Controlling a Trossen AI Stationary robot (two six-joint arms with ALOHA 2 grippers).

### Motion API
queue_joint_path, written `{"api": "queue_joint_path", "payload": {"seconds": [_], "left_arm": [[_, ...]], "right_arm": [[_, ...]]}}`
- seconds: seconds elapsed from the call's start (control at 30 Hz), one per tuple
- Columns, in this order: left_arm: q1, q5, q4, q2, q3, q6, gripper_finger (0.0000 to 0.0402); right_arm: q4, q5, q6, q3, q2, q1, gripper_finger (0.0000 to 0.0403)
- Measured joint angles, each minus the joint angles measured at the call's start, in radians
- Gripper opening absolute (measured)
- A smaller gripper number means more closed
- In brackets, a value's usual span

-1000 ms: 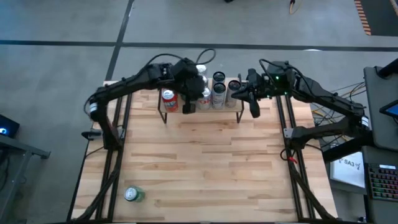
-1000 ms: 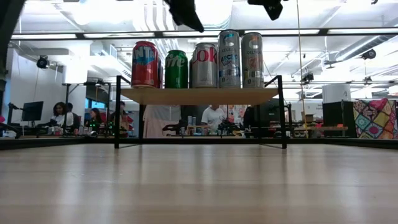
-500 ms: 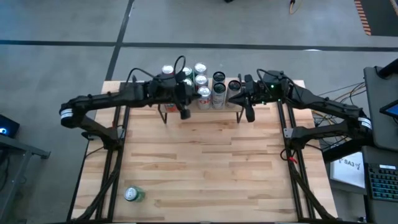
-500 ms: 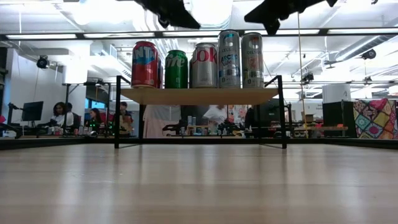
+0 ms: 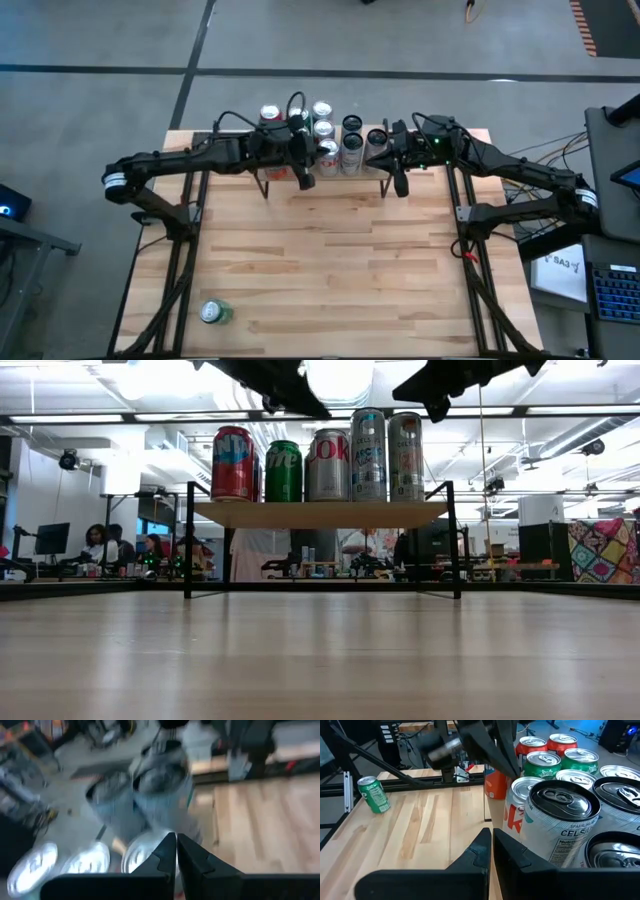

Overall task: Place canned beverage on shelf
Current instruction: Adjust the soda cans on the shelf

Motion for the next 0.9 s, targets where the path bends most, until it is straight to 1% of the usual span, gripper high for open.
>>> {"api": "queue_joint_path", "payload": {"seconds": [0.13,0.57,0.9], "left_arm": [[0.0,-0.084,-0.058,0.015,0.009,-0.005,0.0],[0.001,-0.089,-0.088,0.012,0.01,-0.067,0.0],[0.001,-0.089,-0.101,-0.015,0.008,-0.076,0.0]], "right_arm": [[-0.001,0.0,0.003,0.0,0.0,0.0,0.0009],[-0.008,0.0,0.018,0.0,0.0,0.0,0.0009],[-0.011,0.0,0.02,0.0,0.0,0.0,0.0009]]}}
